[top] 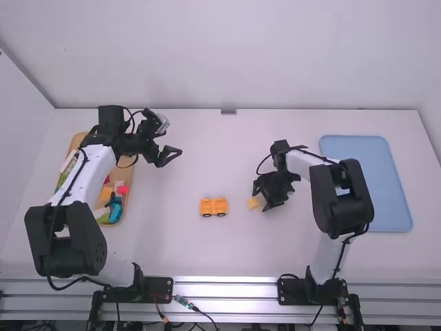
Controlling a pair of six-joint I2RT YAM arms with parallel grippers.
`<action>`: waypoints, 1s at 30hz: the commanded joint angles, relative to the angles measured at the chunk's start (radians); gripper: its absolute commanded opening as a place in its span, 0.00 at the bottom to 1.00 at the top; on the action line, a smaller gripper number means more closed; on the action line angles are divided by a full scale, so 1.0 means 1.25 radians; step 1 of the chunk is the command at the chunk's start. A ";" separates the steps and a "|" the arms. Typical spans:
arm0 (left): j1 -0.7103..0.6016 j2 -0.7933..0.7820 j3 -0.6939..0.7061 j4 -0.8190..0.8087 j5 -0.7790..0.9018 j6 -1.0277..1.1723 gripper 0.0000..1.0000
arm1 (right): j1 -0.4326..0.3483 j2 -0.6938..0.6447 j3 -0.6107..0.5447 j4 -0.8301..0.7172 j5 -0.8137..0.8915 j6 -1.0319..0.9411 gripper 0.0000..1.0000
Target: Assemble lego blocks to make yellow taxi
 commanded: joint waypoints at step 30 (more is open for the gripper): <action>-0.021 0.003 -0.012 -0.190 0.083 0.322 0.99 | 0.006 0.001 0.371 0.001 0.294 -0.873 0.99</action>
